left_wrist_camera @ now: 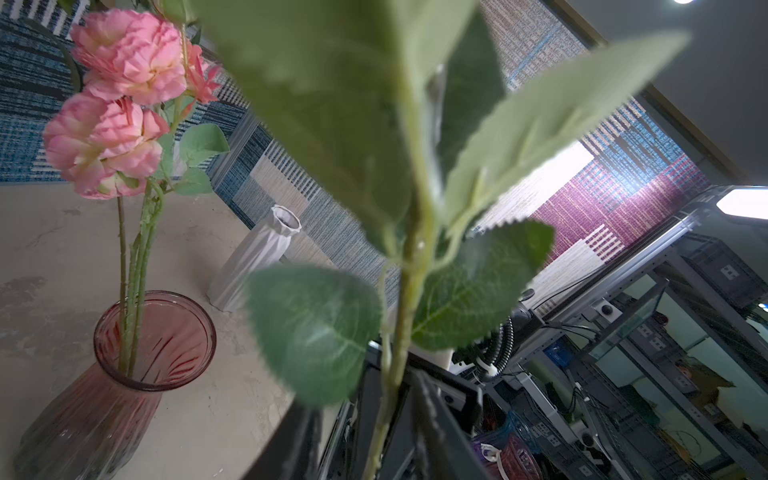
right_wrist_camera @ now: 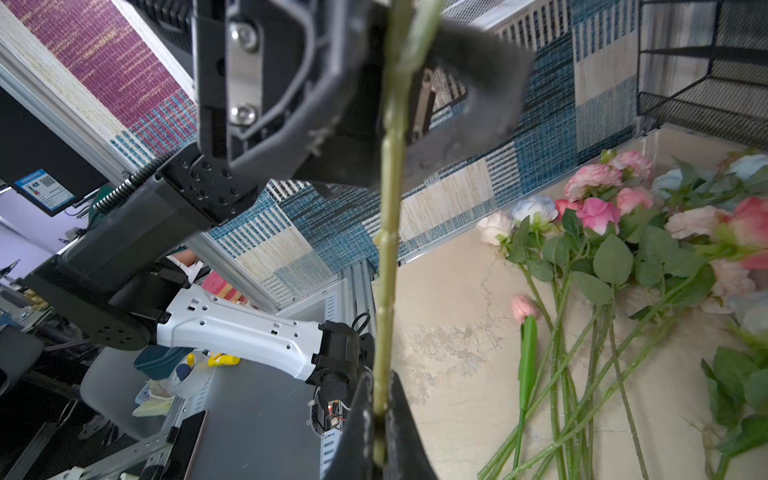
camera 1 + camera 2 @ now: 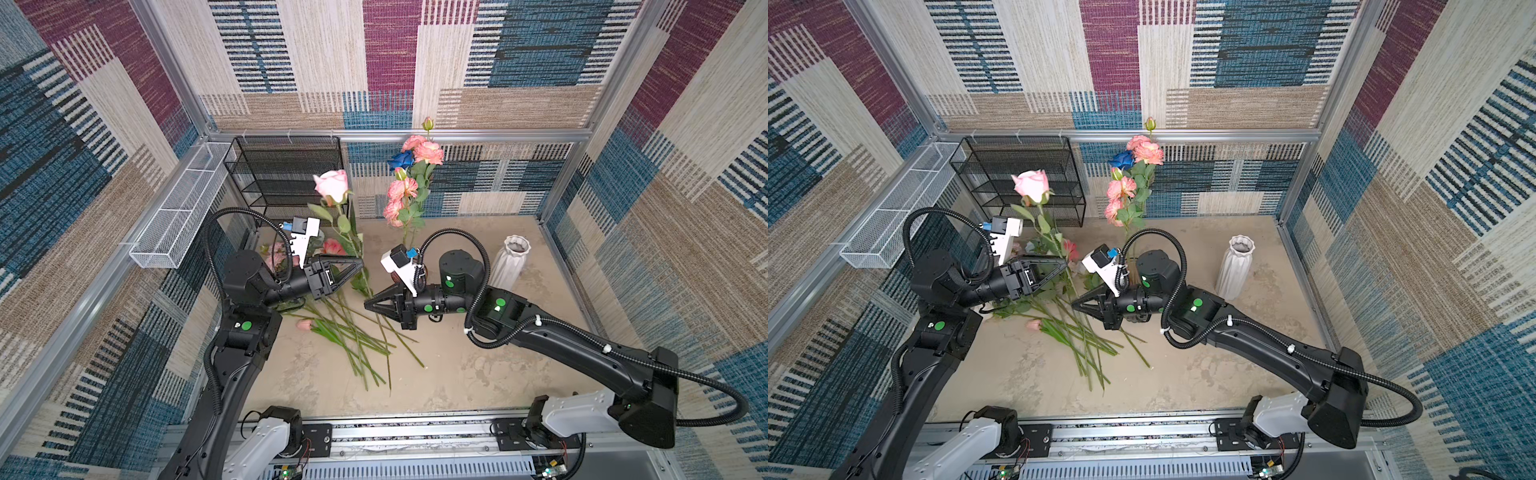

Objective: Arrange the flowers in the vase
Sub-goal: 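Raise the pink rose with the left gripper while the right gripper grips its stem, then lower the pink rose into the pink vase with the right gripper while the left withdraws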

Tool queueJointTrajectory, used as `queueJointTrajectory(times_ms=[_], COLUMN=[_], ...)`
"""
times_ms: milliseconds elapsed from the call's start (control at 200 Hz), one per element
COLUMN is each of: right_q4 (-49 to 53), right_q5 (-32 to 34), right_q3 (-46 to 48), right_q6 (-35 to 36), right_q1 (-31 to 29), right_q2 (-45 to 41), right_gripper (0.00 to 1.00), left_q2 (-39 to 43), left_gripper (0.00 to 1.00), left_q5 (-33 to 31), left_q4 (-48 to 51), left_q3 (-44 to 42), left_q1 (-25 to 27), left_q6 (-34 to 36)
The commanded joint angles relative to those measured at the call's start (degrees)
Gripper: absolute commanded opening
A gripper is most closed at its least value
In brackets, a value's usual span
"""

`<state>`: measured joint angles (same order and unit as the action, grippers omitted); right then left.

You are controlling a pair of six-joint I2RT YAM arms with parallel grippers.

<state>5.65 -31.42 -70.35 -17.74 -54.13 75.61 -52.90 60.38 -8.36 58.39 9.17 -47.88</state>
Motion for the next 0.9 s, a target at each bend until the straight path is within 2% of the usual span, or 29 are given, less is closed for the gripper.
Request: queueJointTrajectory(times_ms=[0, 75, 165, 240, 336, 546, 706, 896], right_q4=[-2.63, -1.63, -0.17, 0.59, -1.28, -9.50, -14.26, -17.74], right_q5=[4.43, 8.73, 15.55, 23.36, 32.82, 45.71, 47.21, 42.53], right_q3=[0.92, 1.18, 1.03, 0.15, -0.85, -4.10, -5.60, -2.76], right_q6=[0.02, 1.09, 3.71, 6.70, 11.16, 23.71, 28.02, 24.64], right_q1=[-0.05, -0.07, -0.09, -0.08, -0.10, 0.07, 2.83, 8.65], right_q2=[-2.94, -5.02, -7.90, -9.84, -11.35, -8.21, -4.20, -1.34], right_gripper=[0.00, 0.00, 0.00, 0.00, 0.00, 0.00, 0.00, 0.00], left_q2=[1.12, 2.35, 5.09, 8.14, 11.26, 13.53, 14.90, 15.88], left_gripper=[0.99, 0.99, 0.99, 0.99, 0.99, 1.00, 0.99, 0.99], left_q5=[-3.97, -6.44, -12.81, -19.90, -25.52, -26.71, -26.66, -26.63], left_q4=[-2.30, -1.25, 3.49, 8.16, 9.37, 11.18, 12.94, 13.31], left_q3=[-0.30, -0.30, -0.57, -1.71, -5.64, -13.19, -16.81, -18.76], left_q1=[-0.03, -0.03, -0.02, -0.03, -0.02, -0.03, -0.03, -0.03], left_q6=[-0.31, 0.19, 3.64, 8.14, 9.20, 7.52, 6.75, 6.08])
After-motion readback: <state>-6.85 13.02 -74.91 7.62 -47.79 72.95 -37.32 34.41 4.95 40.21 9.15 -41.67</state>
